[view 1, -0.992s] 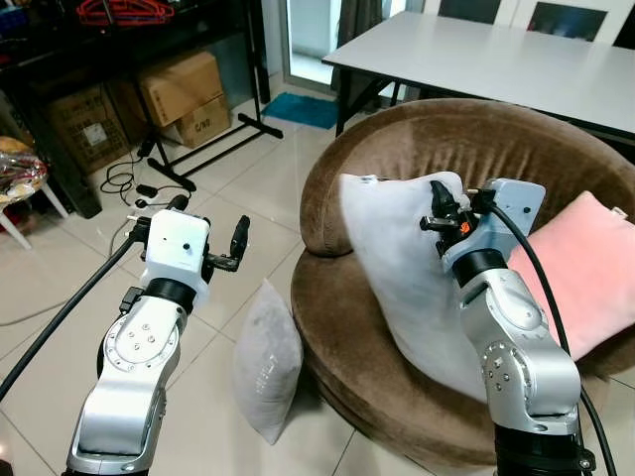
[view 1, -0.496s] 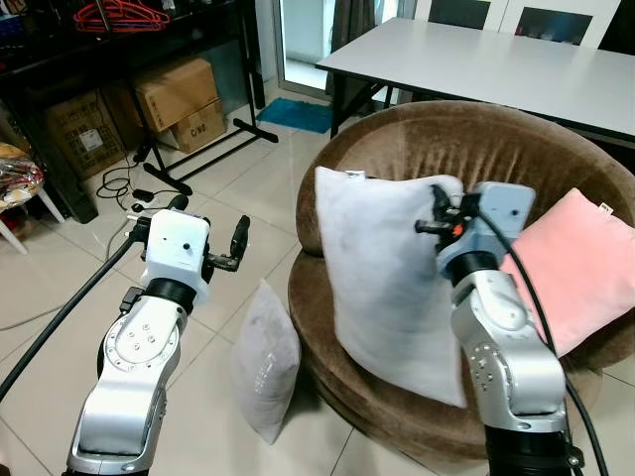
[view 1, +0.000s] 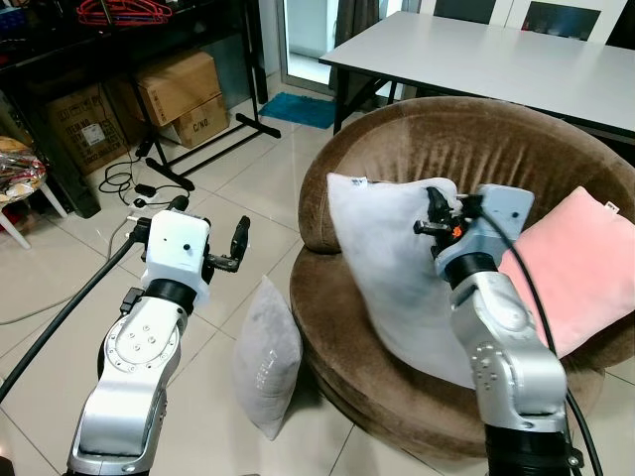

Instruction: Move the pillow to the sofa from floor

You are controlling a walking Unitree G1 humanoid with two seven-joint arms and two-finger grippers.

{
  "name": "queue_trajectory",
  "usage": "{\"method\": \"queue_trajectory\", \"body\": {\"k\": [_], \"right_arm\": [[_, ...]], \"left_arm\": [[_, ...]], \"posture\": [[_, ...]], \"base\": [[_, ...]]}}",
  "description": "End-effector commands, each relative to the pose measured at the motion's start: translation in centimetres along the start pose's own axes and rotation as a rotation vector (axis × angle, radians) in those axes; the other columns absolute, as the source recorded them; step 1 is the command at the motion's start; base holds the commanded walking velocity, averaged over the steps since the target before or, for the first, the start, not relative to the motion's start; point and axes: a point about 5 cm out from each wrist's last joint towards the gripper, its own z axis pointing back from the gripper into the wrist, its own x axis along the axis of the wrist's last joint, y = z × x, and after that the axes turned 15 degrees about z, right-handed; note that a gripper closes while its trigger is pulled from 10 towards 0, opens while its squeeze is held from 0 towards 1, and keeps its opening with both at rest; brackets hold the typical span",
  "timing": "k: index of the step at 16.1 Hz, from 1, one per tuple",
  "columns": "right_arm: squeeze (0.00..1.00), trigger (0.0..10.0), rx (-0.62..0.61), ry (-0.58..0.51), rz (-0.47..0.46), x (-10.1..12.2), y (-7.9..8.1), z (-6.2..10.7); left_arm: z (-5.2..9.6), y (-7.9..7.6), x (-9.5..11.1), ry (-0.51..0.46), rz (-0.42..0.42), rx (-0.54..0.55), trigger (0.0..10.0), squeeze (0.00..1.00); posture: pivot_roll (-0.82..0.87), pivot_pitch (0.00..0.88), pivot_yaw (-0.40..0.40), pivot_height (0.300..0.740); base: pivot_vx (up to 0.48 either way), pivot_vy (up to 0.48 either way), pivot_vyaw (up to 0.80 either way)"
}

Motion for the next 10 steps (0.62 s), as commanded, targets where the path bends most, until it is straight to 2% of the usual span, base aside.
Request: {"method": "queue_trajectory", "body": {"k": [1,2,4,6,10], "right_arm": [[0.00,10.0,0.024,-0.063,-0.035,1.2,0.2,0.3],[0.00,10.0,0.025,-0.059,-0.046,1.1,0.2,0.3],[0.00,10.0,0.006,-0.017,0.010,0.6,0.1,0.2],[0.00,10.0,0.011,-0.007,0.002,0.4,0.1,0.1],[0.00,10.0,0.013,0.010,-0.036,0.0,0.1,0.1]], "left_arm": [[0.0,0.1,0.3,-0.015,-0.007,0.003,10.0,0.00],[0.0,0.1,0.3,-0.017,-0.008,0.003,10.0,0.00],[0.0,0.0,0.4,-0.023,-0.007,0.004,10.0,0.00],[0.1,-0.1,0.4,-0.028,0.006,-0.004,10.0,0.00],[0.4,0.0,0.5,-0.031,0.016,-0.017,10.0,0.00]], "posture": [[-0.02,0.000,0.035,0.740],[-0.02,0.000,0.034,0.740],[-0.02,0.000,0.032,0.740],[-0.01,0.000,0.027,0.740],[-0.01,0.000,0.029,0.740]], "base": [[0.000,0.000,0.00],[0.000,0.000,0.00],[0.000,0.000,0.00],[0.000,0.000,0.00],[0.000,0.000,-0.80]]}}
